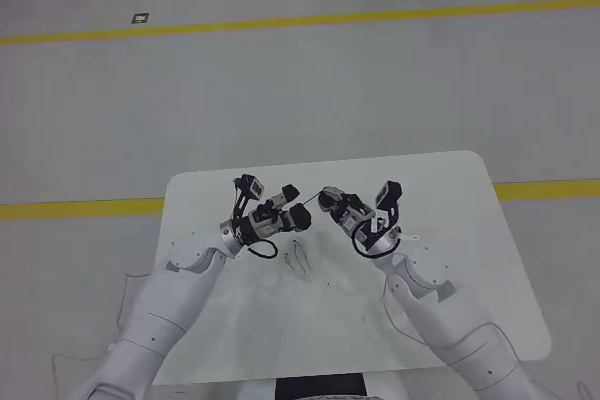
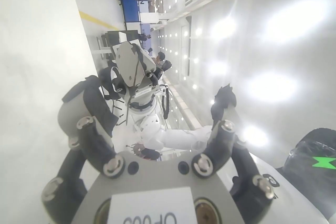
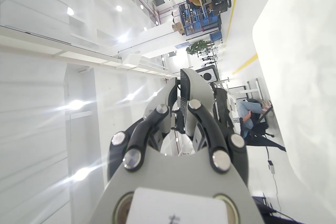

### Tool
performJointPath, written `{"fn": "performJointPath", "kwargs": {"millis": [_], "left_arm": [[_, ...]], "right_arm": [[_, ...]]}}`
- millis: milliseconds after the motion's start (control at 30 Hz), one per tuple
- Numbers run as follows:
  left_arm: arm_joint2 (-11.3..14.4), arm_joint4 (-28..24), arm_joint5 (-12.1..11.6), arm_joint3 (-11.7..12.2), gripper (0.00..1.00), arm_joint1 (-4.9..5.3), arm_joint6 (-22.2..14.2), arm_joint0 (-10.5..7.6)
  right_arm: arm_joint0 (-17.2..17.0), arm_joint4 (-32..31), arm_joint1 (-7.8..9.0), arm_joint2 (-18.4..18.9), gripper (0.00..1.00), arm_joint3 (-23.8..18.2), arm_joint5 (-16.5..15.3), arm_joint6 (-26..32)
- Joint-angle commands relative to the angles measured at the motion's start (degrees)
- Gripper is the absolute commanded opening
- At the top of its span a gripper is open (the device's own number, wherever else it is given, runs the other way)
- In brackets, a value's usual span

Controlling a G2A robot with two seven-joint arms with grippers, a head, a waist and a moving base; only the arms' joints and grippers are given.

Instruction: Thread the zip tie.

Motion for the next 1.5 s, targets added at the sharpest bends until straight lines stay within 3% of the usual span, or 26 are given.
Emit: {"fn": "performJointPath", "kwargs": {"millis": [0, 233, 667, 1000, 1233, 1467], "left_arm": [[0.1, 0.0, 0.1, -0.3, 1.0, 0.04, 0.1, 0.08], [0.7, 0.0, -0.1, -0.6, 1.0, 0.07, 0.7, 0.12], [1.0, 0.2, -0.1, -1.0, 1.0, 0.09, 1.7, 0.31], [0.3, 2.3, 0.7, -2.8, 0.99, 0.65, 3.8, 1.68], [-0.3, 2.6, 1.1, -3.6, 0.53, 1.02, 4.2, 2.36], [-0.6, 2.5, 1.3, -3.8, 0.43, 1.24, 4.6, 2.43]], "right_arm": [[-0.3, -0.5, -0.09, -0.3, 0.0, -0.5, 0.5, -0.3], [-1.2, -3.9, -0.27, -1.1, 0.0, -1.7, 1.8, -0.7], [-2.2, -4.0, -0.36, -0.7, 0.0, -2.5, 1.7, -0.9], [-3.1, -10.9, -0.43, 0.1, 0.0, -3.8, 2.3, -5.0], [-3.5, -17.7, -0.15, 0.8, 0.0, -5.3, 4.5, -5.2], [-3.6, -20.3, -0.28, 0.9, 0.0, -5.4, 5.4, -5.7]]}}
